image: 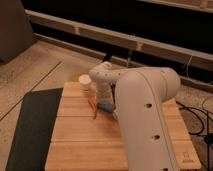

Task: Place the white sponge in the ceramic bowl

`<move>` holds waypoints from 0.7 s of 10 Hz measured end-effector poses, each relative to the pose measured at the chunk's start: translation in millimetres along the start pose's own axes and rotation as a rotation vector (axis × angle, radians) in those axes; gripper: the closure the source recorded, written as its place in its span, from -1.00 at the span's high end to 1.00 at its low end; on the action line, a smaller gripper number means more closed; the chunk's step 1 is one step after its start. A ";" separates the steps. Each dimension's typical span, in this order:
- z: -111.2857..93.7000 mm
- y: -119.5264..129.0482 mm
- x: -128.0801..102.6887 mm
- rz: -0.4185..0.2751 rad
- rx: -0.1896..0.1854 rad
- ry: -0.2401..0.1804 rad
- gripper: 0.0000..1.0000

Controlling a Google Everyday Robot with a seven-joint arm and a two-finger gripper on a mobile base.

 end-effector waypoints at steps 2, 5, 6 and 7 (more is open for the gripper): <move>3.9 -2.3 1.3 0.002 0.002 0.008 0.14; 5.8 -1.5 1.1 -0.013 0.000 0.007 -0.47; 3.8 -1.1 -0.2 -0.018 0.004 0.002 -0.67; -2.4 1.5 -4.7 -0.024 0.004 -0.016 -0.89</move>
